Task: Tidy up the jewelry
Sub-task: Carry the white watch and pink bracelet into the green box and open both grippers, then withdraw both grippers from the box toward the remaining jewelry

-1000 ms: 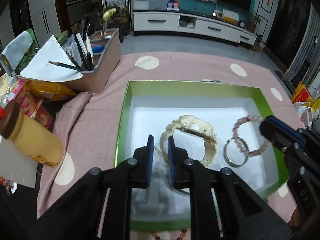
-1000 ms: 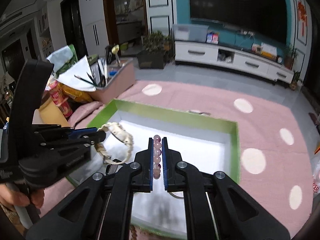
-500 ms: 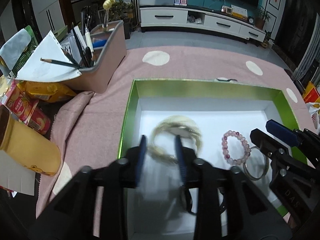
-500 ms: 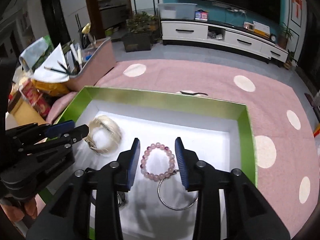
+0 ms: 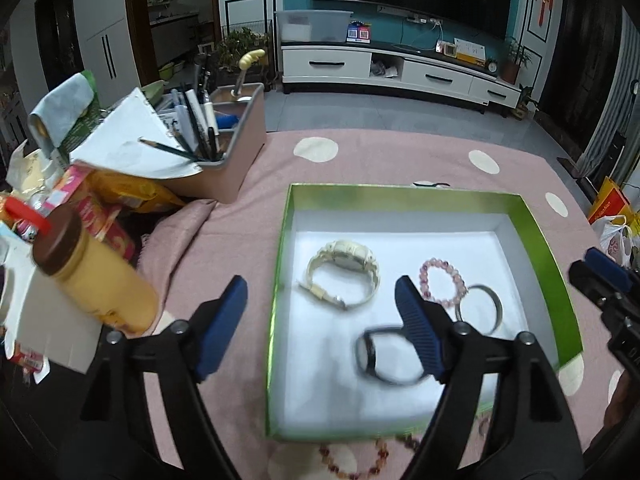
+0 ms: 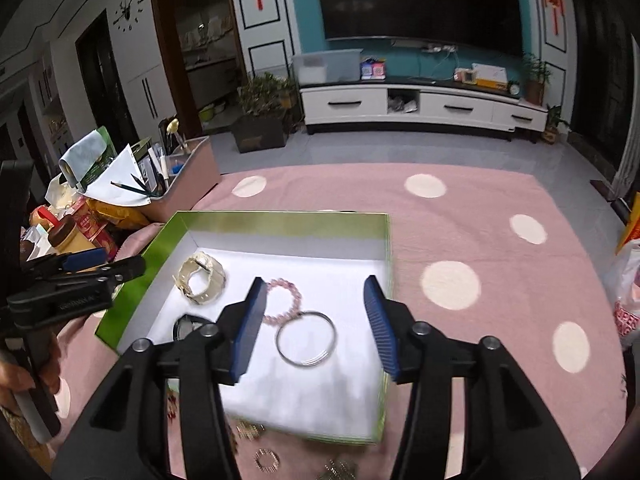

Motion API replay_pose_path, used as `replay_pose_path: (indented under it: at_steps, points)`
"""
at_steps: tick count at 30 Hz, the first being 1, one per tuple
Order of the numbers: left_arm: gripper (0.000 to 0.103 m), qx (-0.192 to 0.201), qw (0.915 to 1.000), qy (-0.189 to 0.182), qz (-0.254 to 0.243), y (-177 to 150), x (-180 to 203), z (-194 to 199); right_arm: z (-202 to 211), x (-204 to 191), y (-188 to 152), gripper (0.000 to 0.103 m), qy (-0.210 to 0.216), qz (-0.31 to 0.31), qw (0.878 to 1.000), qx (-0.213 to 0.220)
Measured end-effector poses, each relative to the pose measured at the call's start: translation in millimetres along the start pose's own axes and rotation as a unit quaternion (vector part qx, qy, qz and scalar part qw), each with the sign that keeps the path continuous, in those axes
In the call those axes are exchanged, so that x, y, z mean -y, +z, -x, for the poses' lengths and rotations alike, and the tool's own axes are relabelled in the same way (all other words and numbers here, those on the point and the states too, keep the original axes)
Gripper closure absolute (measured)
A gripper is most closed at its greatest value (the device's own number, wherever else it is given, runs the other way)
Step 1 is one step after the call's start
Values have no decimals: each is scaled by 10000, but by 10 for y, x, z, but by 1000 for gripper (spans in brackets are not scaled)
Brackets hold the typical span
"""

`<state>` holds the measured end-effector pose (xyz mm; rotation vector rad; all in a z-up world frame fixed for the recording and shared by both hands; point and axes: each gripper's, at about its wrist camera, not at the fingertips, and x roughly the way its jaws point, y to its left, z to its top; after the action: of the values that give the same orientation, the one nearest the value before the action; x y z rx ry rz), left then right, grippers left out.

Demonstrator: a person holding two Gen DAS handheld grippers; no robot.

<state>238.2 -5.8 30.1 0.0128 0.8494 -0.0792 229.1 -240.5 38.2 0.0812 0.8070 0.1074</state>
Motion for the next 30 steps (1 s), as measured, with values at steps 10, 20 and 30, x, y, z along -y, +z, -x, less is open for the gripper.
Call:
replay_pose_path:
  at_steps: [10,20,30]
  points:
    - [5,-59,10000,-55,8,-512,-124,410,591,275,-436,43,-237,-87,9996,126]
    - [2,-361,9989,-209,227,-1018,-259,549,924,298,-860,43,-199,-94,9998,30]
    - [2,-717,9955,-320,526,-1500,-343,515,846,171,-1436,43,-195,126,9987,-464]
